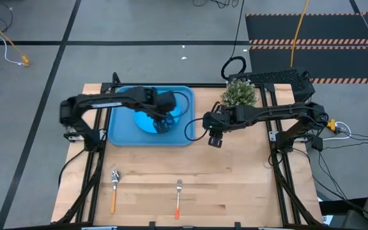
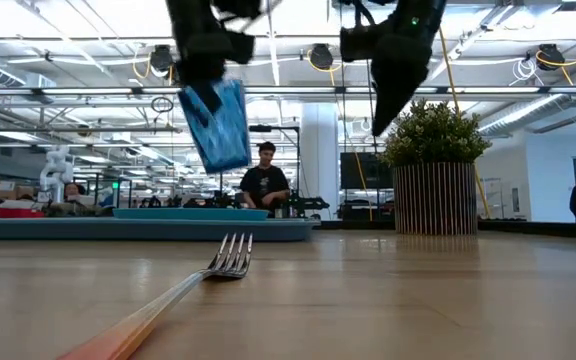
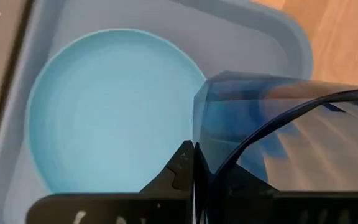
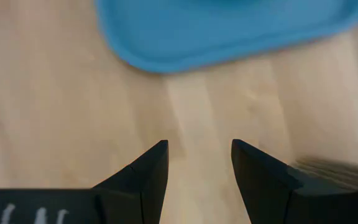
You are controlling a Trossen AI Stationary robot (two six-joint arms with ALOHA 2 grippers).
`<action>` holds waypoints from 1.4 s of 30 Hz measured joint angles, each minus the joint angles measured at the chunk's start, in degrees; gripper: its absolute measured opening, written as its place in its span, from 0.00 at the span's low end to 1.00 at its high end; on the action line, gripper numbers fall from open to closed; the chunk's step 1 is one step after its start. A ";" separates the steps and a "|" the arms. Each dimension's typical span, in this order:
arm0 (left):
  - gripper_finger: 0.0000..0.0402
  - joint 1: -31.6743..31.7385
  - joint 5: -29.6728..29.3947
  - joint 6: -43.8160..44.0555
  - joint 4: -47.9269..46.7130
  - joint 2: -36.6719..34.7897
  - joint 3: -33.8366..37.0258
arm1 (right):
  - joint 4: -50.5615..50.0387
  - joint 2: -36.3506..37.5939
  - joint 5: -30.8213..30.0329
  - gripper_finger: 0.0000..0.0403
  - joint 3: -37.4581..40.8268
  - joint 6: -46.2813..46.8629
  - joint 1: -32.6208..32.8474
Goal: Pick and place plate/cup/fork/spoon on tray
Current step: Put the blue cup on the blue tray to the bottom right of the blue plate
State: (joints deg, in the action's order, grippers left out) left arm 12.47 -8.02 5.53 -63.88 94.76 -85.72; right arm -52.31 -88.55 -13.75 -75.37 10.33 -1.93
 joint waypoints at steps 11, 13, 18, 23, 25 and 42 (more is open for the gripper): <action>0.03 0.33 0.73 -6.24 3.35 13.40 -5.87 | -6.80 0.02 -4.24 0.41 0.00 4.29 -0.52; 0.03 0.44 0.85 -6.56 4.72 14.73 -5.87 | -7.85 0.02 -4.23 0.41 0.00 4.94 -0.50; 0.03 0.48 2.81 -7.90 5.98 16.86 -5.85 | -8.75 0.02 -4.23 0.41 0.00 5.06 -0.50; 0.09 0.48 2.95 -8.28 7.05 16.96 -5.85 | -9.02 0.02 -4.19 0.41 0.00 5.06 -0.50; 0.11 0.48 2.94 -8.43 7.09 16.83 -6.02 | -9.13 0.02 -4.20 0.41 0.00 5.06 -0.50; 0.33 0.37 -2.16 -9.90 7.25 12.65 -6.44 | -8.83 0.00 -4.16 0.41 -0.04 4.19 -0.50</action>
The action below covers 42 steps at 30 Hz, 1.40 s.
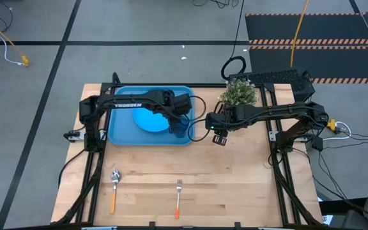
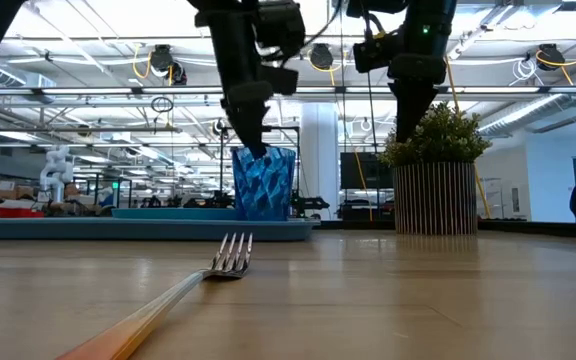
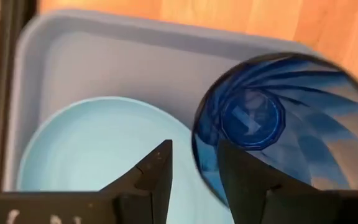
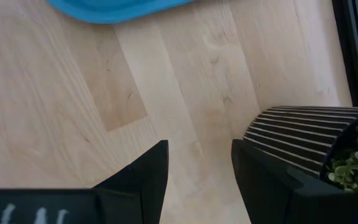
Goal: Pick and place plate/cup/fork/spoon on tray
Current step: Put the blue cup on the blue tray to the bottom right of the blue plate, then move the blue tray to the center of the table
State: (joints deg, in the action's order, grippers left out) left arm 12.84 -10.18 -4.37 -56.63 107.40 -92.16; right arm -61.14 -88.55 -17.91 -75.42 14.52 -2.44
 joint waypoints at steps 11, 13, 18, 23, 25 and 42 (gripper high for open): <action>0.34 -0.39 1.32 -1.67 1.71 -14.57 0.00 | 3.38 -0.01 0.09 0.41 0.00 -4.53 0.04; 0.34 -0.94 2.23 -1.71 3.30 -17.33 0.00 | 4.09 -0.02 0.15 0.41 0.18 -5.01 0.04; 0.34 -2.68 2.60 -0.59 10.38 -22.75 1.41 | 7.50 -0.02 0.23 0.41 3.71 -9.92 0.04; 0.34 -4.72 2.43 0.53 24.28 -29.45 11.13 | 18.77 -0.05 2.75 0.41 10.28 -14.99 0.04; 0.34 -5.34 1.18 1.52 30.15 -32.93 16.79 | 23.27 -0.07 4.41 0.41 12.22 -17.37 0.04; 0.34 -9.70 -6.46 6.43 62.52 -60.27 51.24 | 23.88 0.24 -1.42 0.41 -2.16 -28.37 3.99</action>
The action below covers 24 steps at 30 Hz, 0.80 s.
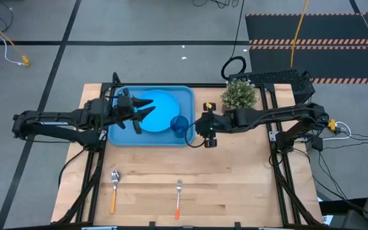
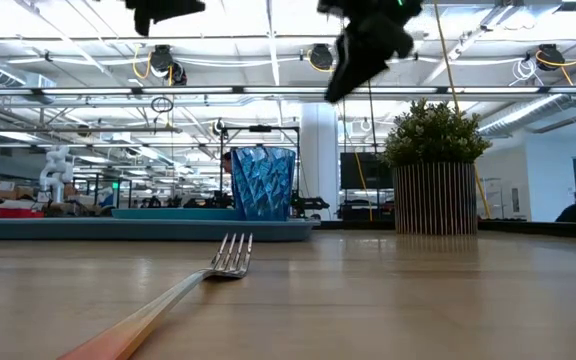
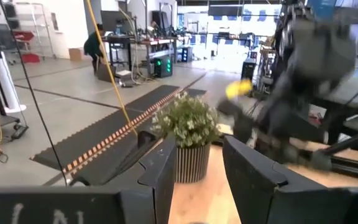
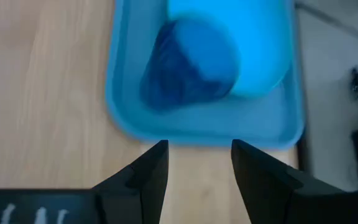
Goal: Pick and place plate/cup/fork/spoon on tray
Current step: Move the blue tray to the center of the table
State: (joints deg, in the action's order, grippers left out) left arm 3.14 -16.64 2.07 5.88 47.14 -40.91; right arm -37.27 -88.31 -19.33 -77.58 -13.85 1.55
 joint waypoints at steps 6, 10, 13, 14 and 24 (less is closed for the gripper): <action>0.34 -0.81 -0.04 -0.02 0.00 -2.36 5.13 | -11.67 -7.98 1.45 0.41 -12.90 -1.17 -1.18; 0.34 -0.95 -0.04 0.00 -0.38 -3.09 6.64 | -20.45 -16.74 1.62 0.41 -23.19 -2.31 -1.21; 0.34 -1.25 -0.04 -0.04 -3.43 -4.44 7.57 | -25.66 -22.03 3.15 0.41 -30.51 -3.31 -1.46; 0.34 -1.46 -0.04 -0.14 -4.09 -4.77 7.82 | -26.96 -23.38 4.35 0.41 -32.53 -3.34 -1.67; 0.34 -3.58 0.02 -0.03 -9.20 -8.56 11.38 | -27.15 -31.14 13.48 0.41 -40.15 -0.35 -5.07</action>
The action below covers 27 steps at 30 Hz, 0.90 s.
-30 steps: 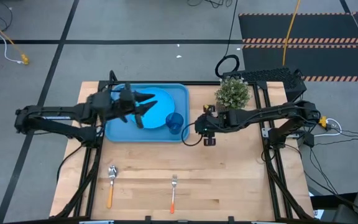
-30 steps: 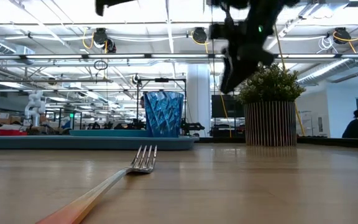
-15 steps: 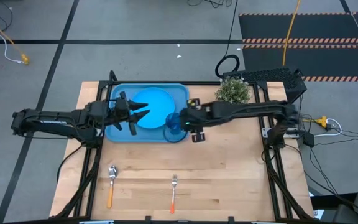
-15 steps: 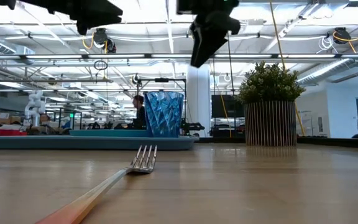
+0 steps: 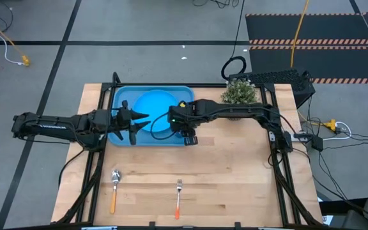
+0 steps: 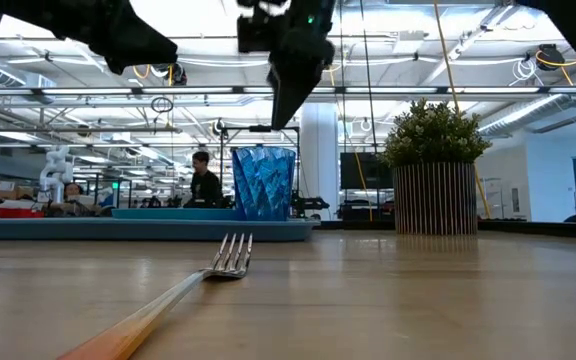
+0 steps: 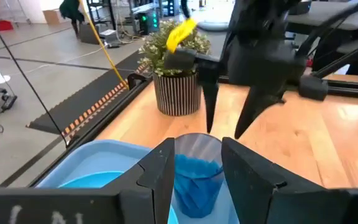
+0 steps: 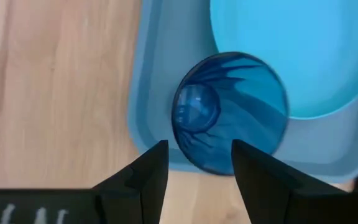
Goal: Pick and place plate/cup/fork/spoon on tray
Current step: Move the blue tray to the center of the table
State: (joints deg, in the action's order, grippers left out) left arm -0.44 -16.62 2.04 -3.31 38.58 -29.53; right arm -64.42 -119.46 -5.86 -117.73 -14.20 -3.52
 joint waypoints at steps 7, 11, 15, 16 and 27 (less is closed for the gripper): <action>0.34 -1.41 0.11 1.02 0.05 -0.49 0.78 | 0.59 -2.45 1.65 0.41 0.02 1.42 -0.50; 0.34 -1.97 0.11 1.63 0.07 -0.49 0.78 | 2.08 -2.90 1.63 0.41 1.06 1.55 -0.92; 0.34 -2.50 0.12 1.80 -0.07 -0.47 0.78 | 1.80 -2.91 0.57 0.41 1.69 2.51 -1.04; 0.34 -2.66 0.11 1.79 -0.28 -0.47 0.78 | 1.36 -2.70 -0.25 0.41 1.73 2.67 -1.04; 0.34 -2.86 0.08 1.74 -1.42 -0.47 0.78 | -0.79 6.49 -1.61 0.41 4.73 12.16 3.18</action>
State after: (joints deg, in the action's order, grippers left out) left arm -3.30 -16.53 3.77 -4.73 38.11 -28.75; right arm -65.21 -112.97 -7.46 -113.00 -2.04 -0.34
